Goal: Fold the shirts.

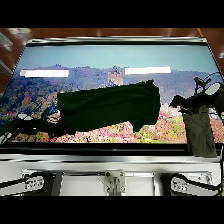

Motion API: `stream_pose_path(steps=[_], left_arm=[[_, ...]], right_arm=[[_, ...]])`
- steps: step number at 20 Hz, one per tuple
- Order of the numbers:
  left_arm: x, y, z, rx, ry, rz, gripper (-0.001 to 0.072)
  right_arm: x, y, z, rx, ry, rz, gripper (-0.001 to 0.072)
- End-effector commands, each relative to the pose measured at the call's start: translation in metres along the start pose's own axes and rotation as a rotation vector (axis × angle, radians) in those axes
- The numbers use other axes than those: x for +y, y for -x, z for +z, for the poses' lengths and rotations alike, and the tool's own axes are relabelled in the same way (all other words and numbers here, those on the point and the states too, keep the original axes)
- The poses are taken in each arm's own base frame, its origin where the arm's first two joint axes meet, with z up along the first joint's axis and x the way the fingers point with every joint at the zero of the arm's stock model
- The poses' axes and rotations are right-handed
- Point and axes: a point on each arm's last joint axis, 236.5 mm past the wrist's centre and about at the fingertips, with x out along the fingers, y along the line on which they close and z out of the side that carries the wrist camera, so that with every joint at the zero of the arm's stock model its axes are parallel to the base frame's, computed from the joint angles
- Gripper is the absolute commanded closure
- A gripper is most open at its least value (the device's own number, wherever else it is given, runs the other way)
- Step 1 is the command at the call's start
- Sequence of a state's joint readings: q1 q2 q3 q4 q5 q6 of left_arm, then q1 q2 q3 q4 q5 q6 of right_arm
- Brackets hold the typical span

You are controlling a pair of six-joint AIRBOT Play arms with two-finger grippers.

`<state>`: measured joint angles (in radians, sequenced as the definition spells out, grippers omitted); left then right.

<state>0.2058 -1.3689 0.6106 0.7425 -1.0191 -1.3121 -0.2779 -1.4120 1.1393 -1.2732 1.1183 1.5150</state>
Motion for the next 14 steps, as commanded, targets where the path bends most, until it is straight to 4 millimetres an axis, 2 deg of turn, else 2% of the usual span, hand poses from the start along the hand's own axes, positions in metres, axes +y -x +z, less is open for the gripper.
stream_pose_path(steps=[1, 2, 5, 10, 12, 14], left_arm=[[-0.011, -0.007, 0.003, -0.019, -0.024, -0.021, 0.0616], [-0.012, -0.007, 0.002, -0.013, -0.036, -0.023, 0.0671], [-0.015, -0.004, -0.002, -0.007, -0.060, -0.031, 0.0672], [-0.029, 0.011, 0.002, -0.062, -0.117, -0.045, 0.0673], [-0.033, 0.015, 0.003, -0.078, -0.137, -0.050, 0.0673], [-0.036, 0.018, 0.004, -0.089, -0.147, -0.053, 0.0673]], right_arm=[[-0.001, -0.011, -0.012, 0.058, -0.031, 0.008, 0.0057], [-0.001, -0.019, -0.019, 0.098, -0.041, 0.015, 0.0057], [0.003, -0.038, -0.031, 0.173, -0.075, 0.053, 0.0056], [0.006, -0.066, -0.031, 0.201, -0.123, 0.090, 0.0057], [0.015, -0.081, -0.027, 0.193, -0.143, 0.144, 0.0057], [0.031, -0.091, -0.012, 0.143, -0.176, 0.230, 0.0057]])
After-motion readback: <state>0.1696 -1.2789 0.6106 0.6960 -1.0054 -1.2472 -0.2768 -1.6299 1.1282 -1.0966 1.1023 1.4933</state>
